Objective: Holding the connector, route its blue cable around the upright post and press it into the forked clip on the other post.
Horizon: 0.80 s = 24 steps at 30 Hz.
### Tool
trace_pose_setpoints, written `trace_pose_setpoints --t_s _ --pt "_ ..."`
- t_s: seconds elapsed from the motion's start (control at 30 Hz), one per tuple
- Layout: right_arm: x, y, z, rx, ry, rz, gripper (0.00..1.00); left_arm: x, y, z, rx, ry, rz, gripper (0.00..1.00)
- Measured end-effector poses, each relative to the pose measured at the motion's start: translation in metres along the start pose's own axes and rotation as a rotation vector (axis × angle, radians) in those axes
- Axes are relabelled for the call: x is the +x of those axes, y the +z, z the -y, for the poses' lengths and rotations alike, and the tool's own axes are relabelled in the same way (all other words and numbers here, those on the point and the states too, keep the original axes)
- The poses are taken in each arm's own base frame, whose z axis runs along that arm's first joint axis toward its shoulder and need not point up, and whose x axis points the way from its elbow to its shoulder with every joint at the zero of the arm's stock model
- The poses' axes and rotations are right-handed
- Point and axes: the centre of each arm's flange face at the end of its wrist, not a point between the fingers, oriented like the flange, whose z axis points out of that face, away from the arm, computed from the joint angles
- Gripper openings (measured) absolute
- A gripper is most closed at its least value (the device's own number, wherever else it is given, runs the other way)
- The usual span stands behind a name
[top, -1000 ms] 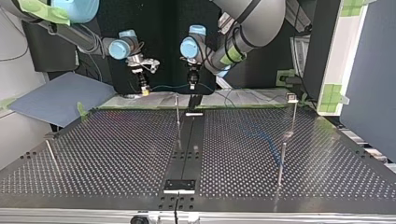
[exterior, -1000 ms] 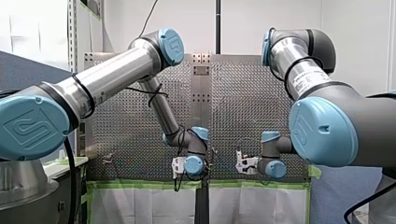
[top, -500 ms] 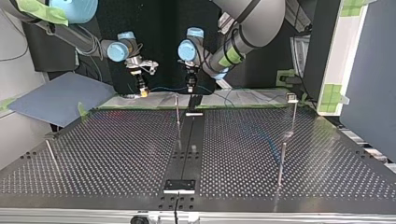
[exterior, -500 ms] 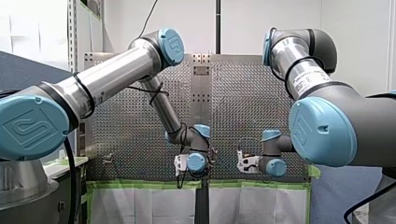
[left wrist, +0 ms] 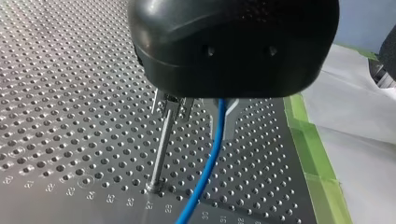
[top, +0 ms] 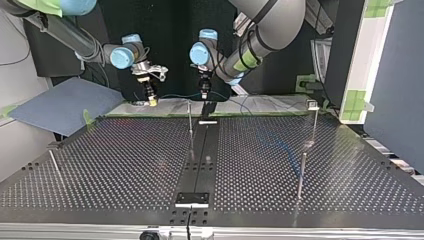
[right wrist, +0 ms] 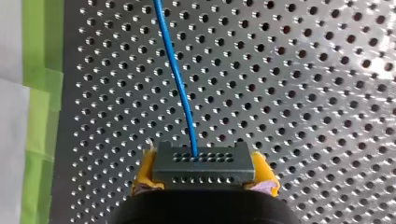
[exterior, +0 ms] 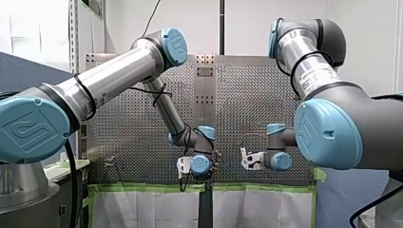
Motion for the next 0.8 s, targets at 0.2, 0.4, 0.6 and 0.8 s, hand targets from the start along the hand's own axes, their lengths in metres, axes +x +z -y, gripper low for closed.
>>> trace_pose_setpoints --t_s 0.2,0.4,0.6,0.8 --pt "0.009 -0.005 -0.002 -0.006 0.006 -0.008 0.0 -0.004 -0.003 0.005 0.005 -0.001 0.007 0.01" --pt "0.009 -0.006 -0.001 -0.004 0.008 -0.006 0.0 -0.017 -0.01 0.014 0.017 -0.008 0.024 0.01" --pt "0.009 -0.006 -0.001 -0.002 0.009 -0.004 0.0 -0.019 -0.012 0.018 0.022 -0.008 0.024 0.01" --pt "0.009 -0.007 -0.003 -0.005 0.009 -0.002 0.0 -0.017 -0.015 0.02 0.025 -0.005 0.019 0.01"
